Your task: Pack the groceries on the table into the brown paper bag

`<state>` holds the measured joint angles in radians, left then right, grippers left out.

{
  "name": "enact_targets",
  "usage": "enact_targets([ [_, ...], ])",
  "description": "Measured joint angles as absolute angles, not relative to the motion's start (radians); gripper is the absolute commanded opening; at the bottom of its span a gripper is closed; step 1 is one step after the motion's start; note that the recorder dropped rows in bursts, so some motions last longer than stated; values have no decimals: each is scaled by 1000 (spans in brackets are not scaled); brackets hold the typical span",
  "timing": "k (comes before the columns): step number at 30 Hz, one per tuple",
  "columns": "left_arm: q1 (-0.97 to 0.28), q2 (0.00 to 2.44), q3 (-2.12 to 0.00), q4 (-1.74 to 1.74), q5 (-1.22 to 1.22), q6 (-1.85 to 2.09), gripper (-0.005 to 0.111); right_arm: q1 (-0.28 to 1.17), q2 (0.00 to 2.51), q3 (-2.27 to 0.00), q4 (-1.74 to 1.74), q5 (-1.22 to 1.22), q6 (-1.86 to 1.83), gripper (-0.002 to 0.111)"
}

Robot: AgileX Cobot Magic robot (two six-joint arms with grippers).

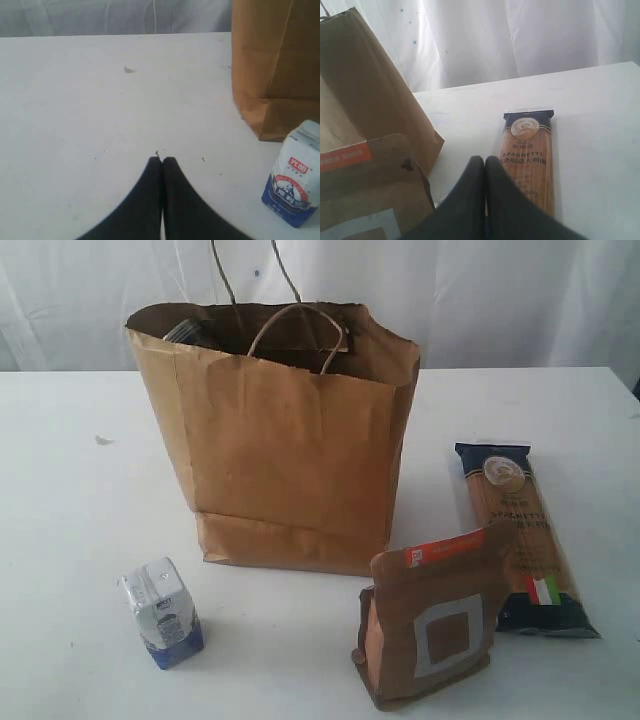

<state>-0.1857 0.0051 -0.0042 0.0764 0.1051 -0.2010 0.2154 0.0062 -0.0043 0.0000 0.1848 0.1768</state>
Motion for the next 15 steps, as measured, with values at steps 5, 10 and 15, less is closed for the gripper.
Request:
enact_targets([
  [5,-186,5,-4,73,105,-160,0,215,6,-4,0,185,177,0],
  [10,-186,5,-4,73,103,-152,0,215,6,-4,0,185,177,0],
  [15,-186,5,-4,73,103,-152,0,215,6,-4,0,185,177,0],
])
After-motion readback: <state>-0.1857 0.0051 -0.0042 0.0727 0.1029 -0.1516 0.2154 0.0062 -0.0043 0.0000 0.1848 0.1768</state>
